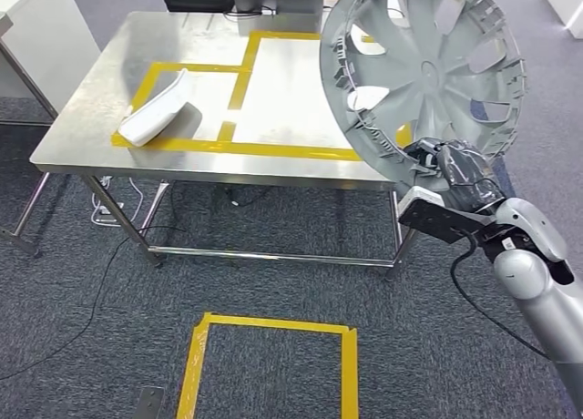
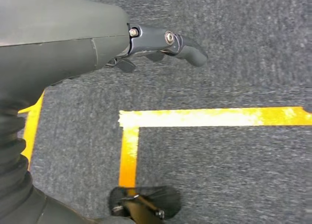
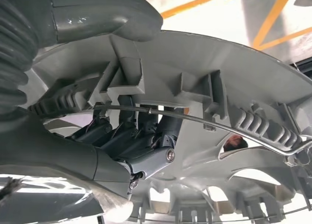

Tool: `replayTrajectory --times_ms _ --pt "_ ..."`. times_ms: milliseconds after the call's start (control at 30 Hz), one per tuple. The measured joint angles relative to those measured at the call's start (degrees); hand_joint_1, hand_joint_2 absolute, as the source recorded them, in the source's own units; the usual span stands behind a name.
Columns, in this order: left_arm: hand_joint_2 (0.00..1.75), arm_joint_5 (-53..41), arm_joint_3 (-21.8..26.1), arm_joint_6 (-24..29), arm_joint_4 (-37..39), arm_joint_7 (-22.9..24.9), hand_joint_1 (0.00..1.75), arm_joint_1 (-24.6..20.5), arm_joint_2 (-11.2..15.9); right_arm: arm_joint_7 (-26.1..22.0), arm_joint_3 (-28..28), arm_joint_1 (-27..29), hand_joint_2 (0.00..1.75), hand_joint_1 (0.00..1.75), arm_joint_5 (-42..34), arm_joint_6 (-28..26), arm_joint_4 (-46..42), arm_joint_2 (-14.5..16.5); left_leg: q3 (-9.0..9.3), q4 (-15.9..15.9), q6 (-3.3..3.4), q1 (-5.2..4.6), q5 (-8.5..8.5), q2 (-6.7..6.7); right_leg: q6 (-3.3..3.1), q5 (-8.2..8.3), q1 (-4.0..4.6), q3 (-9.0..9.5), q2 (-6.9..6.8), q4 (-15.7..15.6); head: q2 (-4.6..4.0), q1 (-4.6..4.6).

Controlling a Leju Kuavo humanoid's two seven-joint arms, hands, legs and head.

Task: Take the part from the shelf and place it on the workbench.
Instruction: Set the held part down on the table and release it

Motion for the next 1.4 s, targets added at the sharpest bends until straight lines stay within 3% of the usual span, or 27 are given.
replayTrajectory --times_ms 67,167,233,267,333,367,400,433,500,567,667,733,767,833,867,900,933,1033,1100,1200,1267,1333,1400 --pt "1.75 0.0 0.0 0.0 0.0 0.0 0.00 -0.1 0.0 0.0 0.0 -0.2 1.75 1.75 0.0 0.0 0.0 0.0 2.04 -5.2 0.39 -0.19 1.73 0.00 0.62 -0.47 0.05 0.29 0.11 0.0 0.00 0.01" --pt "1.75 0.0 0.0 0.0 0.0 0.0 0.00 -0.1 0.0 0.0 0.1 -0.4 1.75 1.75 0.0 0.0 0.0 0.0 2.69 -6.7 1.21 -0.40 1.01 -0.03 1.64 -0.72 -0.17 0.14 0.14 -0.3 0.01 0.07" --pt "1.75 0.0 0.0 0.0 0.0 0.0 0.00 -0.1 0.0 0.0 0.1 -0.3 1.75 1.75 -0.1 0.0 0.0 -0.1 3.45 -7.4 1.93 -0.29 1.00 -0.04 2.08 -1.93 -0.30 -0.82 0.06 1.6 0.01 0.21" --pt "1.75 0.0 0.0 0.0 0.0 0.0 0.00 -0.2 0.0 0.0 0.1 -0.3 1.75 1.75 -0.1 0.0 0.0 -0.1 3.80 -7.6 2.26 -0.24 0.95 -0.04 2.18 -3.11 -0.33 -2.41 0.04 4.5 0.01 0.34" --pt "1.75 0.0 0.0 0.0 0.0 0.0 0.00 -0.3 0.0 0.0 0.1 -0.2 1.75 1.75 -0.1 0.1 0.0 -0.2 4.04 -7.6 2.73 -0.43 0.66 -0.05 2.29 -5.59 -0.29 -7.31 0.03 12.6 -0.01 0.50" --pt "1.75 0.0 0.0 0.0 0.0 0.0 0.00 -0.3 0.0 -0.1 0.1 -0.2 1.75 1.75 -0.1 0.1 0.0 -0.2 4.19 -7.6 2.88 -0.54 0.47 -0.05 2.34 -5.97 -0.28 -9.52 0.02 15.6 -0.01 0.53" --pt "1.75 0.0 0.0 0.0 0.0 0.0 0.00 -0.2 0.0 -0.1 0.1 -0.1 1.75 1.75 -0.1 0.1 0.0 -0.2 4.44 -7.6 2.95 -0.63 0.24 -0.06 2.32 -5.26 -0.28 -10.78 0.02 16.6 -0.01 0.54" --pt "1.75 0.0 0.0 0.0 0.0 0.0 0.00 -0.1 0.0 0.0 0.2 0.0 1.75 1.75 -0.1 0.1 0.0 -0.2 4.82 -7.6 2.97 -0.70 -0.05 -0.07 2.23 -3.39 -0.27 -10.74 0.02 15.1 0.00 0.54" --pt "1.75 -0.1 -0.1 0.0 0.0 0.0 0.00 -0.1 -0.1 0.0 0.2 0.0 1.75 1.75 -0.1 0.1 0.0 -0.2 5.79 -7.6 2.76 -0.79 -0.76 -0.11 1.96 1.37 -0.18 -7.65 -0.04 7.4 0.01 0.54" --pt "1.75 -0.2 -0.2 0.0 0.0 0.0 0.00 -0.1 -0.1 0.0 0.2 0.0 1.75 1.75 -0.1 0.1 0.0 -0.2 6.26 -7.5 2.30 -0.98 -1.36 -0.17 1.65 3.27 0.05 -4.49 -0.10 1.3 0.00 0.53" --pt "1.75 -0.3 -0.4 0.0 0.0 0.0 0.00 -0.1 -0.1 0.0 0.1 0.1 1.75 1.75 -0.1 0.1 0.0 -0.3 6.38 -7.5 1.58 -0.98 -1.87 -0.11 0.95 2.78 0.21 -3.50 0.01 0.1 0.01 0.45" --pt "1.75 -0.3 -0.6 0.0 0.0 0.1 0.00 -0.1 -0.1 0.0 0.1 0.1 1.75 1.75 -0.2 0.1 0.0 -0.3 5.86 -5.9 0.94 -0.87 -3.09 -0.02 0.27 2.59 0.03 -2.99 0.01 -0.2 0.01 0.36" --pt "1.75 -0.3 -0.7 0.0 0.0 0.1 0.00 -0.1 -0.1 0.0 0.1 0.1 1.75 1.75 -0.2 0.1 0.0 -0.3 4.75 -3.4 0.61 -0.77 -4.33 0.01 -0.04 2.46 -0.08 -2.66 -0.04 -0.4 0.01 0.32" --pt "1.75 -0.3 -0.8 0.0 0.0 0.1 0.00 -0.1 -0.1 0.0 0.2 0.1 1.75 1.75 -0.2 0.1 0.0 -0.3 0.74 4.3 0.10 -0.47 -7.30 0.03 -0.39 2.05 -0.03 -2.22 -0.11 -0.4 0.01 0.24" --pt "1.75 -0.3 -0.8 0.0 0.0 0.1 0.00 0.0 -0.1 0.0 0.2 0.2 1.75 1.75 -0.1 0.1 0.0 -0.3 -1.28 7.5 -0.06 -0.33 -8.07 0.03 -0.43 1.83 -0.02 -2.01 -0.10 -0.4 0.01 0.25" --pt "1.75 -0.3 -0.8 0.0 0.0 0.1 0.00 0.1 -0.1 0.0 0.3 0.2 1.75 1.75 -0.1 0.1 0.0 -0.3 -2.59 9.1 -0.16 -0.22 -7.82 0.03 -0.41 1.59 -0.01 -1.75 -0.07 -0.4 0.01 0.24" --pt "1.75 -0.3 -0.8 0.0 0.0 0.1 0.00 0.1 -0.1 0.0 0.4 0.2 1.75 1.75 -0.1 0.1 0.0 -0.3 -2.83 8.5 -0.19 -0.13 -6.32 0.03 -0.34 1.32 -0.01 -1.38 -0.03 -0.3 0.01 0.23" --pt "1.75 -0.3 -0.9 0.0 0.0 0.1 0.00 0.1 -0.1 0.1 0.5 0.2 1.75 1.75 -0.1 0.1 0.0 -0.3 0.93 -2.0 0.14 -0.07 0.53 0.04 0.20 0.30 0.06 -0.10 0.08 -0.3 0.01 0.25" --pt "1.75 -0.3 -0.9 0.0 0.0 0.1 0.00 0.1 -0.1 0.0 0.5 0.2 1.75 1.75 -0.1 0.1 0.0 -0.3 2.62 -6.2 0.54 -0.29 1.48 0.04 0.82 -0.08 0.11 0.03 0.16 -0.4 0.01 0.27" --pt "1.75 -0.2 -0.9 0.0 0.0 0.1 0.00 0.1 0.0 0.0 0.5 0.2 1.75 1.75 -0.1 0.0 0.0 -0.4 3.25 -7.2 1.40 -0.48 0.85 0.02 1.83 -0.47 -0.08 -0.01 0.13 -0.5 0.01 0.32" --pt "1.75 -0.3 -0.9 0.0 0.0 0.1 0.00 0.0 0.0 0.1 0.5 0.2 1.75 1.75 -0.2 0.0 0.0 -0.5 4.05 -7.7 2.18 -0.31 0.72 0.02 2.19 -2.07 -0.13 -1.52 0.07 2.5 -0.01 0.50" --pt "1.75 -0.3 -1.0 0.0 0.0 0.1 0.00 -0.1 0.0 0.1 0.5 0.3 1.75 1.75 -0.2 0.0 0.0 -0.6 4.55 -7.9 2.74 -0.33 0.38 0.04 2.29 -4.82 -0.14 -5.98 0.04 10.3 -0.01 0.74" --pt "1.75 -0.3 -1.0 0.0 0.0 0.1 0.00 0.0 -0.1 0.1 0.5 0.5 1.75 1.75 -0.2 0.0 0.0 -0.7 5.06 -7.8 2.94 -0.48 -0.12 0.03 2.36 -5.68 -0.13 -10.34 0.03 16.4 -0.01 0.85"
